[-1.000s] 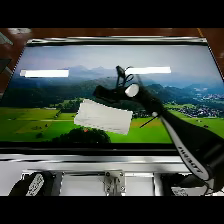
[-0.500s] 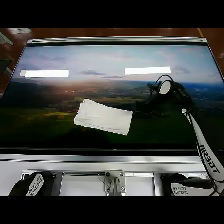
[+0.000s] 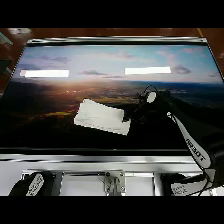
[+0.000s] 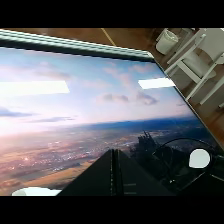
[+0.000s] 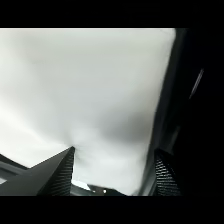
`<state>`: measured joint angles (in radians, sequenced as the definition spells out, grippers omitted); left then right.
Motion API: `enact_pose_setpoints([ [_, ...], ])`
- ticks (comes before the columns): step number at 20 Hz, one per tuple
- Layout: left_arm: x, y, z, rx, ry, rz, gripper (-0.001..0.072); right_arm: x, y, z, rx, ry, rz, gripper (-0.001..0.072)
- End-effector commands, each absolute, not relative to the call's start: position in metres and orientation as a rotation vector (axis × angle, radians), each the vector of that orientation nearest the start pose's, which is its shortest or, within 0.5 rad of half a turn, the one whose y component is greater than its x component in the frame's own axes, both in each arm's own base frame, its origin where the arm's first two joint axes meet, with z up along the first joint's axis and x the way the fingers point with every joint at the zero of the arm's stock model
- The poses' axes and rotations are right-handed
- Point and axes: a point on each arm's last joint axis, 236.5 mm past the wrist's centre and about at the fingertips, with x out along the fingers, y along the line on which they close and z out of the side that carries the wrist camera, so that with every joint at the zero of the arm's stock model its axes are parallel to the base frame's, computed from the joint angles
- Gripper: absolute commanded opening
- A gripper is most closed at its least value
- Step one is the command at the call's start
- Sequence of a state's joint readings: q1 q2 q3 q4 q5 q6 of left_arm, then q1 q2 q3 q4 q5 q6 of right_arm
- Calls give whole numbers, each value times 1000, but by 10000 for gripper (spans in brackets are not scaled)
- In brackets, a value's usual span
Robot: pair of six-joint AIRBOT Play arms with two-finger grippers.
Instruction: Fold the shirts.
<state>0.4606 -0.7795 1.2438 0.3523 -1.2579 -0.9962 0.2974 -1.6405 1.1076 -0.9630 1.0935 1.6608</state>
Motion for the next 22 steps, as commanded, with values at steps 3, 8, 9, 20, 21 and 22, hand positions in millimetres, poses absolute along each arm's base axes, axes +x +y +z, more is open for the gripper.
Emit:
enact_pose_setpoints([
  [3, 320, -77, 342, -374, 295, -622, 39, 337, 267, -105, 582, 1606, 484, 113],
  [8, 321, -76, 339, -368, 301, -616, 39, 414, 247, -57, 504, 1348, 578, 67],
  [9, 322, -75, 335, -372, 309, -614, 39, 437, 234, -44, 516, 1285, 560, 68],
  [20, 311, -115, 300, -548, 454, -699, 37, 510, -110, 21, 917, 935, -34, 67],
  [21, 311, -124, 301, -557, 454, -715, 37, 498, -142, 19, 956, 925, -94, 67],
  [22, 312, -134, 303, -567, 452, -727, 37, 482, -172, 16, 983, 923, -148, 67],
])
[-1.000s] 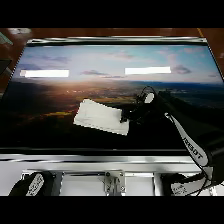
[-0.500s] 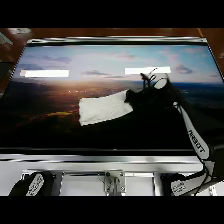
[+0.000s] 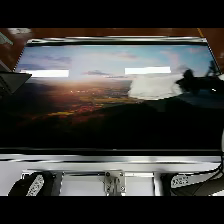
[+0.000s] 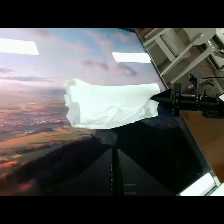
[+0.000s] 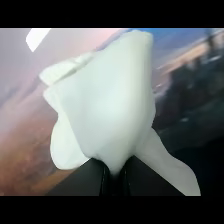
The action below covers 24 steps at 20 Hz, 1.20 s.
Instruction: Fold the shirts.
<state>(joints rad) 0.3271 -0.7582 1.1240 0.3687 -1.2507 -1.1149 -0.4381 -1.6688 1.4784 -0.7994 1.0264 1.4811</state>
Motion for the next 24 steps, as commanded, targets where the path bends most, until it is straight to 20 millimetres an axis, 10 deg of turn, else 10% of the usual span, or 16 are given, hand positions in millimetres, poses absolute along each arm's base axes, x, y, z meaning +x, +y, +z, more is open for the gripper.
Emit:
enact_pose_setpoints([
  [1, 313, -144, 304, -568, 446, -736, 37, 462, -196, 10, 996, 945, -192, 67],
  [4, 320, -173, 301, -543, 438, -739, 38, 389, -249, -15, 1016, 1072, -324, 66],
  [11, 313, -283, 248, -491, 601, -889, 38, 279, -290, -38, 1189, 985, -594, 66],
  [16, 319, -326, 219, -494, 646, -909, 38, 210, -249, -70, 1332, 1012, -668, 66],
  [24, 316, -325, 229, -497, 620, -914, 38, 143, -217, -86, 1260, 1128, -794, 67],
])
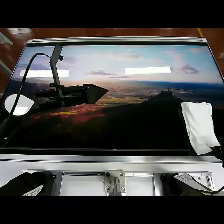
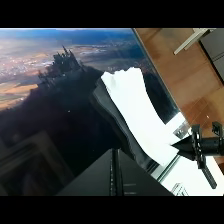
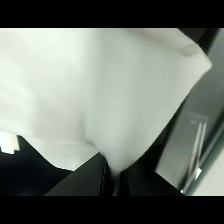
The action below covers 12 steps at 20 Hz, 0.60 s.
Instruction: Fold the shirts.
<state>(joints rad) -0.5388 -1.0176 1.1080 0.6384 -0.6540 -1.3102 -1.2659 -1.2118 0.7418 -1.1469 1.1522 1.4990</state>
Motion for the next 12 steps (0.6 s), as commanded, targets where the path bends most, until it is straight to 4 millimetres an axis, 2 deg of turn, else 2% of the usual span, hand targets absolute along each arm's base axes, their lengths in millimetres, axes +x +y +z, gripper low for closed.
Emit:
enact_pose_setpoints([
  [1, 315, -324, 232, -496, 612, -917, 38, 143, -214, -85, 1269, 1135, -785, 67],
  [4, 314, -322, 236, -490, 597, -919, 38, 141, -207, -91, 1300, 1144, -798, 67],
  [7, 314, -322, 236, -490, 597, -920, 38, 123, -191, -102, 1289, 1224, -808, 67],
  [10, 313, -322, 237, -488, 594, -922, 38, 110, -201, -102, 1245, 1224, -896, 68],
  [12, 313, -321, 238, -484, 589, -923, 38, 107, -199, -101, 1250, 1232, -906, 69],
])
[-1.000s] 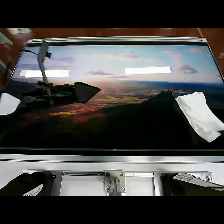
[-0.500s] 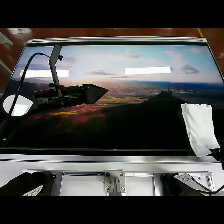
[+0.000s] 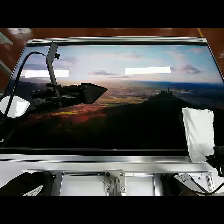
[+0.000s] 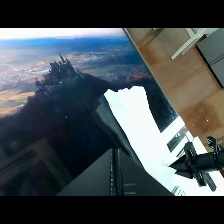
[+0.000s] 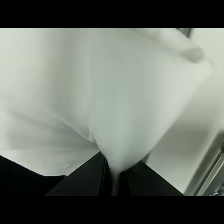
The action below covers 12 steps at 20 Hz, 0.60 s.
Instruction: Fold the shirts.
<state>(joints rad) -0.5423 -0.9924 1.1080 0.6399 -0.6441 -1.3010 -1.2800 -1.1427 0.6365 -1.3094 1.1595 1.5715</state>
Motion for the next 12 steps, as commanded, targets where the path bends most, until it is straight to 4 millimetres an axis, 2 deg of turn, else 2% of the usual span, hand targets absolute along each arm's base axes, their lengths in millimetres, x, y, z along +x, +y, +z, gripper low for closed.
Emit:
enact_pose_setpoints([
  [1, 313, -321, 238, -484, 588, -923, 38, 107, -199, -101, 1252, 1233, -907, 71],
  [2, 313, -321, 238, -484, 589, -924, 38, 108, -200, -101, 1253, 1230, -909, 110],
  [3, 312, -321, 238, -484, 589, -924, 38, 108, -200, -101, 1255, 1227, -907, 249],
  [4, 313, -321, 238, -484, 589, -924, 38, 110, -197, -100, 1268, 1228, -896, 476],
  [5, 313, -321, 238, -480, 587, -924, 38, 113, -190, -98, 1291, 1236, -867, 595],
  [7, 313, -321, 238, -460, 576, -929, 38, 125, -175, -88, 1359, 1240, -786, 594],
  [9, 316, -319, 238, -459, 571, -922, 38, 136, -171, -65, 1362, 1217, -719, 589],
  [11, 325, -310, 238, -459, 563, -894, 38, 152, -186, -27, 1294, 1087, -718, 589],
  [12, 331, -302, 237, -460, 558, -873, 38, 169, -200, 2, 1244, 959, -718, 588],
])
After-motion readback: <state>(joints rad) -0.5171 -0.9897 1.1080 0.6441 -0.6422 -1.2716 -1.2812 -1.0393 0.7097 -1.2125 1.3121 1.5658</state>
